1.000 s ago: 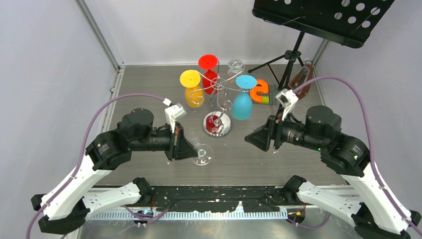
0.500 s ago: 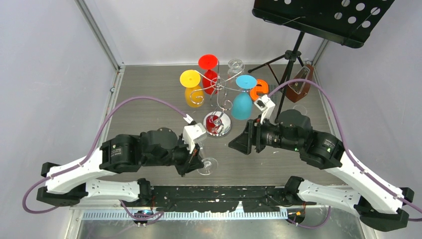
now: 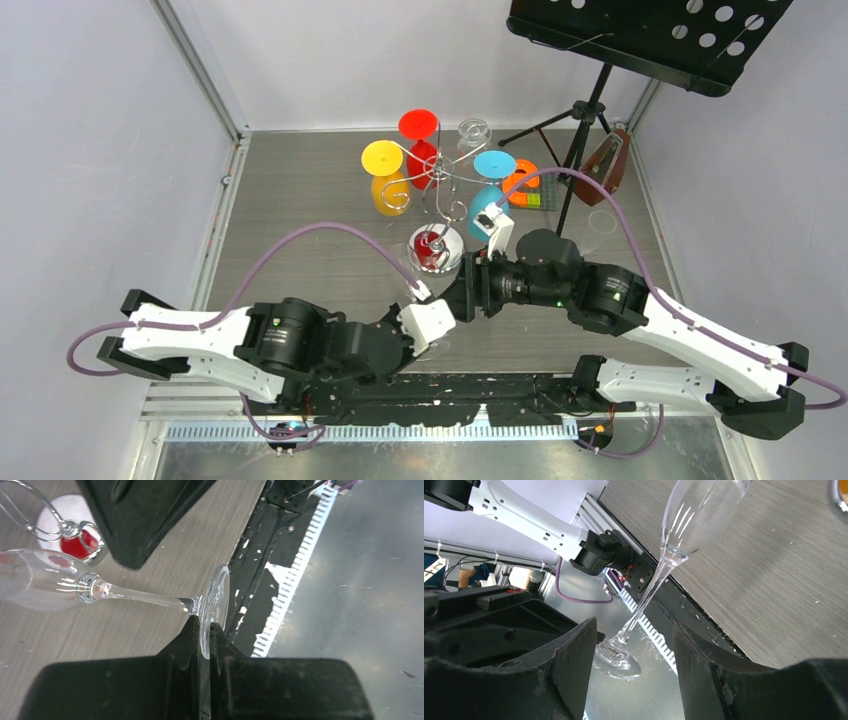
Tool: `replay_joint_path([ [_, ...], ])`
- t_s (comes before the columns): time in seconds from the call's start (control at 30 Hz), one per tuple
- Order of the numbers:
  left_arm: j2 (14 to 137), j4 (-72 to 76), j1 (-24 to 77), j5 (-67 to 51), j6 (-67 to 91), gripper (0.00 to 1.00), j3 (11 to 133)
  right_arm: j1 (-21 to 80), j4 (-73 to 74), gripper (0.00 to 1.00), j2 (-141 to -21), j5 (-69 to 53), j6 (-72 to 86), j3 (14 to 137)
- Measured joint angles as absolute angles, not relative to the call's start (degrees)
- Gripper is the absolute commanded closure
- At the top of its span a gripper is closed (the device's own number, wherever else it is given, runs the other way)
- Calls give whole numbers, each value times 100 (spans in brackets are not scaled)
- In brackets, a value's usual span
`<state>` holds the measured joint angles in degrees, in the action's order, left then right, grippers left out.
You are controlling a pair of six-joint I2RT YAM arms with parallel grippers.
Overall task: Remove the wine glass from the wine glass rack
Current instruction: Place the wine glass at the center of the board.
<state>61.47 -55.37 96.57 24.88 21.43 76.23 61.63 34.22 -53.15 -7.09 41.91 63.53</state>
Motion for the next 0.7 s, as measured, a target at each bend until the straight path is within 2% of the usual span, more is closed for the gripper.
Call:
replay_joint_path([
  [0.3, 6466, -5745, 10182, 3505, 2047, 100, 7822, 6493, 3127, 36, -5561, -591, 4390, 6005],
  [0.7, 6547, -5769, 10451, 3951, 2049, 100, 7863, 6545, 2799, 36, -5721, -478, 4654, 5819],
])
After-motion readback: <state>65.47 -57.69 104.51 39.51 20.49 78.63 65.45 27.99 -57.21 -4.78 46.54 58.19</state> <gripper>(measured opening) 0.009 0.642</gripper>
